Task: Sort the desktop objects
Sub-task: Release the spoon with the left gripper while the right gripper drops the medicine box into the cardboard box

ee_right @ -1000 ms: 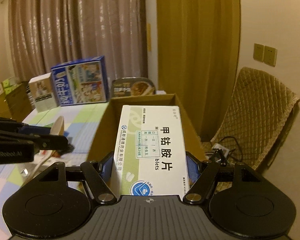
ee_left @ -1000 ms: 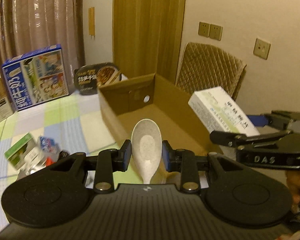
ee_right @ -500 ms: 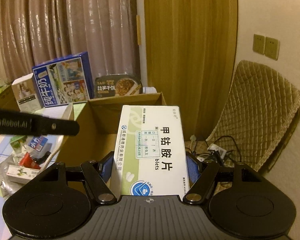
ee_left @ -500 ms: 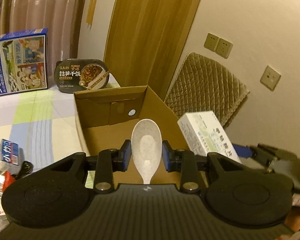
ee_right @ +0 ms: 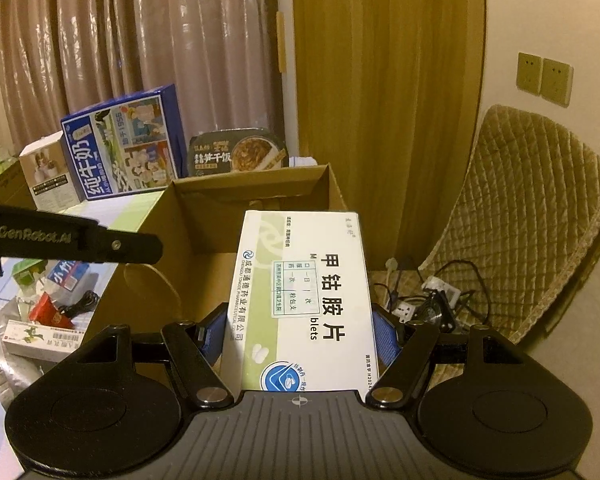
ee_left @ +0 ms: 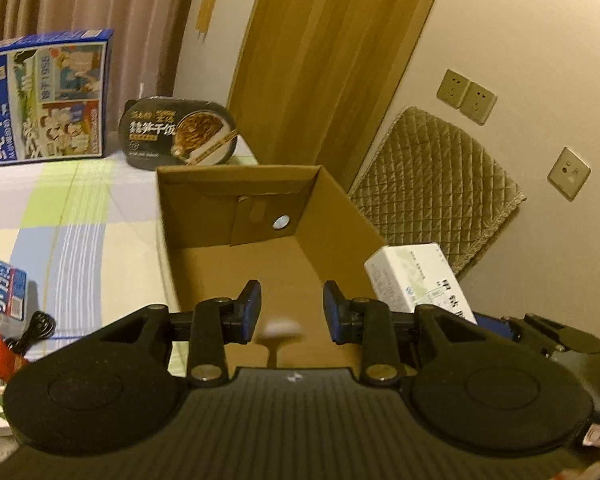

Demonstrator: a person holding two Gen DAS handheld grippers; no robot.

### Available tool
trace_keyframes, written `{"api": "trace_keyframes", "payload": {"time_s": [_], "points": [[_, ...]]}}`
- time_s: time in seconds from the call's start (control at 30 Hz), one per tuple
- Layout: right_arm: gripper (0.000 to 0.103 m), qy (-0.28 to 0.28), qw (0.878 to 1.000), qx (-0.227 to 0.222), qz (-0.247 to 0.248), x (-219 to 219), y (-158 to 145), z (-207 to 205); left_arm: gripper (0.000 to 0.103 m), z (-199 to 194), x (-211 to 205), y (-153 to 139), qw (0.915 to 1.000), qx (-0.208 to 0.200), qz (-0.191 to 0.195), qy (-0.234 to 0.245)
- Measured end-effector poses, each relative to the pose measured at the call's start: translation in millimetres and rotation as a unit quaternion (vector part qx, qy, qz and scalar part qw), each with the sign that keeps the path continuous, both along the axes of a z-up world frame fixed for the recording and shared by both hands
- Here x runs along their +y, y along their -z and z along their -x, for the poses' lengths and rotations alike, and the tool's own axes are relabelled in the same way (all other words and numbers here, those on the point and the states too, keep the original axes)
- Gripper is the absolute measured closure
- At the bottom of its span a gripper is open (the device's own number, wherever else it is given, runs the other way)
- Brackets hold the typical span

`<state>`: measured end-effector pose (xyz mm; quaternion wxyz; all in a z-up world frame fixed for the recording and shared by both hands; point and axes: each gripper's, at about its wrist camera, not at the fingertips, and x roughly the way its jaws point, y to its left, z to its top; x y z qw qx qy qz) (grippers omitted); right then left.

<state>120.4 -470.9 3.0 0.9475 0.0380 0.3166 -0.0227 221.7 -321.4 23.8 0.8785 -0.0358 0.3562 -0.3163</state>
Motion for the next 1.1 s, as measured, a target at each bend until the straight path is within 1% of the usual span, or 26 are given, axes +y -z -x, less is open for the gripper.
{"api": "trace_keyframes", "payload": {"time_s": [0.17, 0.23, 0.3, 0.33, 0.37, 0.43, 0.5, 0.63, 0.77, 0.8, 0.83, 0.87, 0.9, 0.93, 1.0, 1.1], "points": [[0.035, -0.004, 1.000, -0.001, -0.004, 3.8, 1.2, -6.2, 0.076, 2.9, 15.5, 2.2, 1.0000, 0.004, 0.001, -0.007], [0.035, -0.010, 1.000, -0.009, -0.007, 6.5, 0.0, -7.6, 0.076, 4.7, 21.8, 1.1, 0.9999, 0.005, 0.005, -0.011], [0.022, -0.017, 1.000, -0.018, -0.007, 8.5, -3.2, -9.0, 0.075, 7.5, 27.5, -0.9, 0.9999, 0.002, 0.006, -0.015], [0.011, -0.015, 1.000, -0.022, -0.006, 9.1, -5.5, -8.6, 0.075, 9.1, 31.2, -1.9, 0.9998, 0.001, 0.006, -0.017], [0.010, -0.013, 0.999, -0.029, -0.006, 9.5, -8.2, -6.6, 0.074, 10.1, 34.0, -3.1, 0.9998, 0.001, 0.006, -0.019], [0.010, -0.012, 0.999, -0.037, -0.006, 9.5, -13.6, -1.7, 0.070, 13.9, 40.6, -5.2, 0.9997, -0.001, 0.006, -0.023], [0.010, -0.010, 0.999, -0.038, -0.007, 9.1, -16.9, 3.9, 0.067, 18.9, 47.1, -7.4, 0.9997, -0.004, 0.003, -0.025], [0.010, -0.004, 0.999, -0.037, -0.005, 9.7, -20.9, 18.0, 0.066, 29.7, 58.2, -8.4, 0.9996, -0.001, 0.004, -0.028], [0.009, 0.006, 0.999, -0.035, -0.011, 10.4, -25.0, 35.5, 0.062, 42.8, 67.3, -8.9, 0.9995, -0.001, -0.001, -0.032], [0.009, 0.008, 0.999, -0.034, -0.013, 11.1, -26.2, 41.0, 0.058, 46.9, 69.7, -8.8, 0.9995, 0.001, -0.003, -0.032], [0.007, 0.010, 0.999, -0.034, -0.016, 11.9, -27.4, 46.0, 0.049, 50.5, 71.9, -8.7, 0.9994, 0.002, -0.004, -0.033], [0.005, 0.012, 0.999, -0.033, -0.018, 13.5, -28.7, 50.7, 0.044, 55.1, 74.9, -8.9, 0.9994, 0.003, -0.005, -0.034], [0.004, 0.013, 0.999, -0.032, -0.019, 15.5, -29.8, 55.9, 0.034, 60.0, 77.8, -9.1, 0.9994, 0.004, -0.003, -0.034], [0.002, 0.014, 0.999, -0.030, -0.021, 17.8, -31.1, 61.5, 0.028, 65.3, 81.2, -9.6, 0.9995, 0.005, -0.001, -0.032], [0.002, 0.014, 0.999, -0.028, -0.024, 23.4, -33.3, 72.2, 0.024, 75.2, 86.4, -10.4, 0.9995, 0.003, -0.004, -0.030], [0.002, 0.010, 0.999, -0.021, -0.032, 32.4, -35.9, 85.0, 0.014, 91.8, 96.0, -11.8, 0.9995, -0.002, -0.009, -0.030]]}}
